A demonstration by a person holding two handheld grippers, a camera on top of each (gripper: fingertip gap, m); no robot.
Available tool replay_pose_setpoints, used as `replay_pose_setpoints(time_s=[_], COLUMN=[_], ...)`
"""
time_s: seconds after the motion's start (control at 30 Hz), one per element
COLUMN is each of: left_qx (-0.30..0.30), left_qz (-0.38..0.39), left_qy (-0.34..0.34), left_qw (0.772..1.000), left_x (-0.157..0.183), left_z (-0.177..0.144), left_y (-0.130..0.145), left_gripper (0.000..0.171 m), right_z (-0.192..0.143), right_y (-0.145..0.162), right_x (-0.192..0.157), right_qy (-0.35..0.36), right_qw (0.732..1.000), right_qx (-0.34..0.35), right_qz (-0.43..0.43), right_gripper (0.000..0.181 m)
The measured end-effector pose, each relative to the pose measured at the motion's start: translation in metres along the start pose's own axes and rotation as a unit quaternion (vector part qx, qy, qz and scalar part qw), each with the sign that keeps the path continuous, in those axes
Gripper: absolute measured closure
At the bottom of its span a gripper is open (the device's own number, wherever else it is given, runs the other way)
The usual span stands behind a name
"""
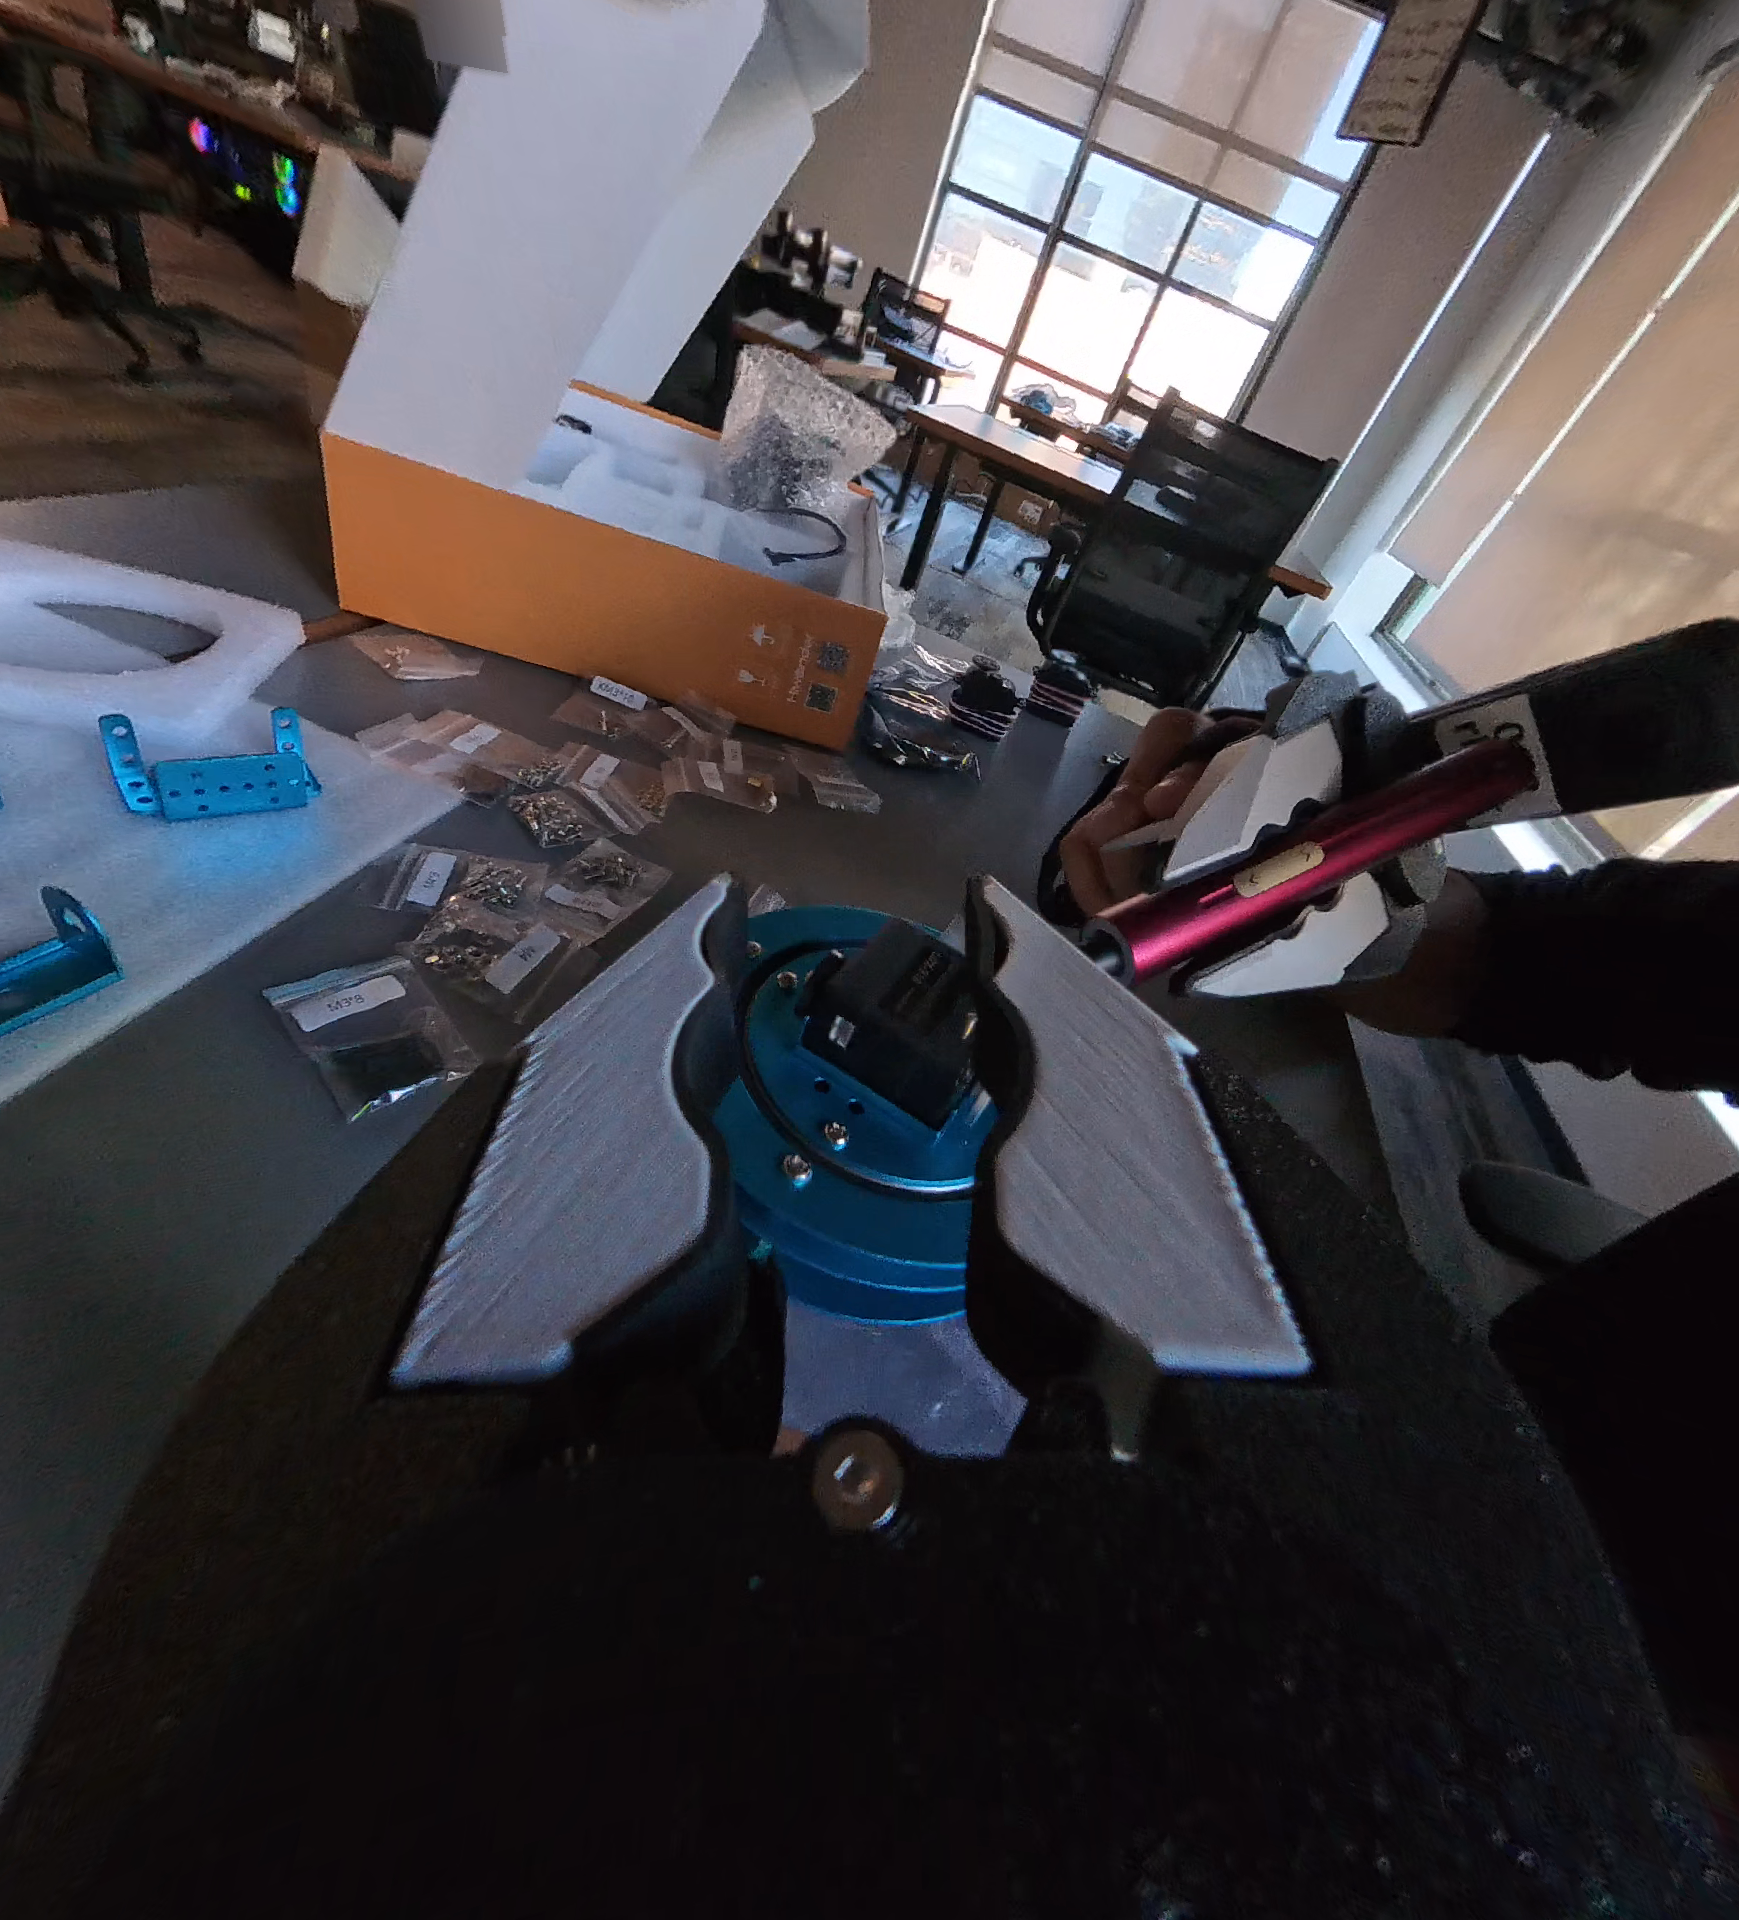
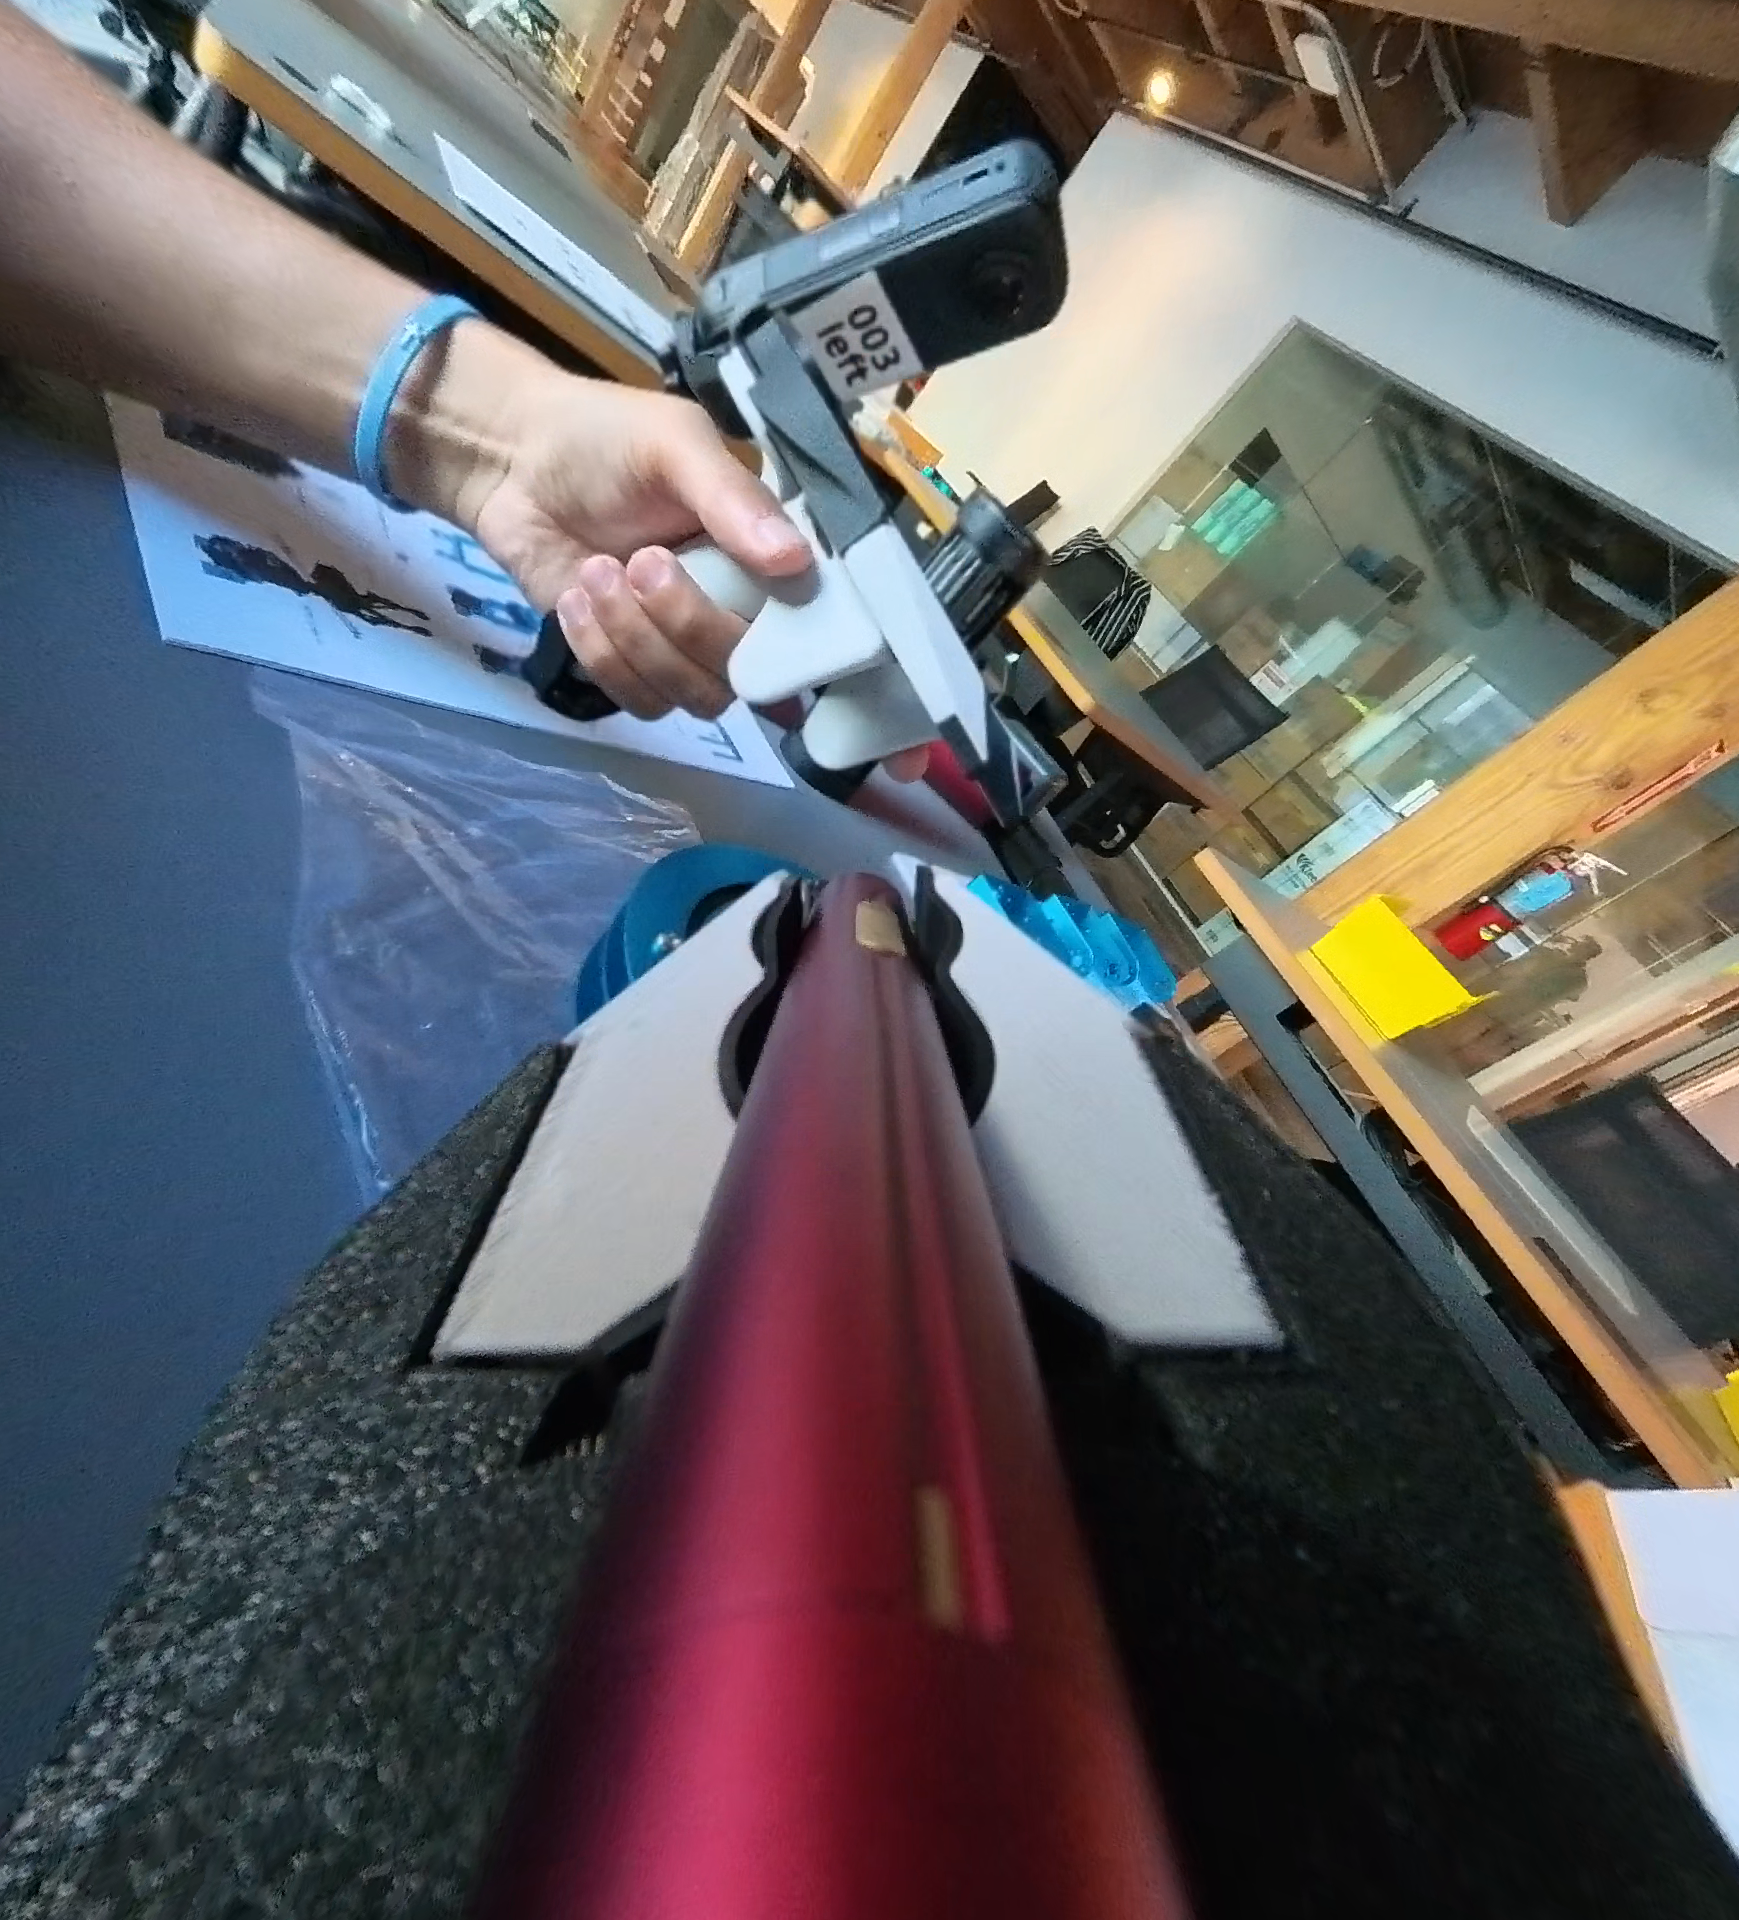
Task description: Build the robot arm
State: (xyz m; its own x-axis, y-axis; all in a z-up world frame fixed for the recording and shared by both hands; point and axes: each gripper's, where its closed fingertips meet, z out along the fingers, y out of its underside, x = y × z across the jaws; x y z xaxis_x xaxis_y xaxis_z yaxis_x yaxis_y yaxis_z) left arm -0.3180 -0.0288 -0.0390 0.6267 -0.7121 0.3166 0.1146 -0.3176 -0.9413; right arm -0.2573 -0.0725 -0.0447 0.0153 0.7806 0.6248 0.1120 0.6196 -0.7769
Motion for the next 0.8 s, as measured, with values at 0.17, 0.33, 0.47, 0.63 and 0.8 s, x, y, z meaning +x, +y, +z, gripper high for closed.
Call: replay_pose_setpoints(time_s=[0.17,0.33,0.47,0.63,0.8], left_qx=[0.002,0.017,-0.006,-0.034,-0.061], left_qz=[0.054,0.071,0.098,0.156,0.217], left_qy=[-0.013,-0.008,-0.015,-0.021,-0.044], left_qw=[0.998,0.997,0.995,0.987,0.973], left_x=[0.005,0.010,0.010,0.019,0.024], left_z=[-0.004,-0.005,-0.001,0.007,0.015], left_y=[0.012,0.014,0.026,0.041,0.055], left_gripper=[0.131,0.134,0.135,0.132,0.122], right_z=[-0.004,-0.008,-0.011,-0.013,-0.009], right_y=[0.001,-0.001,-0.002,0.004,0.014], right_x=[-0.012,-0.012,-0.012,-0.019,-0.032], right_qy=[0.005,0.013,0.005,0.004,0.003], right_qw=[0.999,0.998,1.000,0.998,0.990], right_qx=[-0.008,-0.009,-0.003,-0.010,-0.033], right_qz=[-0.040,-0.053,-0.025,-0.058,-0.140], right_gripper=[0.160,0.160,0.160,0.160,0.160])
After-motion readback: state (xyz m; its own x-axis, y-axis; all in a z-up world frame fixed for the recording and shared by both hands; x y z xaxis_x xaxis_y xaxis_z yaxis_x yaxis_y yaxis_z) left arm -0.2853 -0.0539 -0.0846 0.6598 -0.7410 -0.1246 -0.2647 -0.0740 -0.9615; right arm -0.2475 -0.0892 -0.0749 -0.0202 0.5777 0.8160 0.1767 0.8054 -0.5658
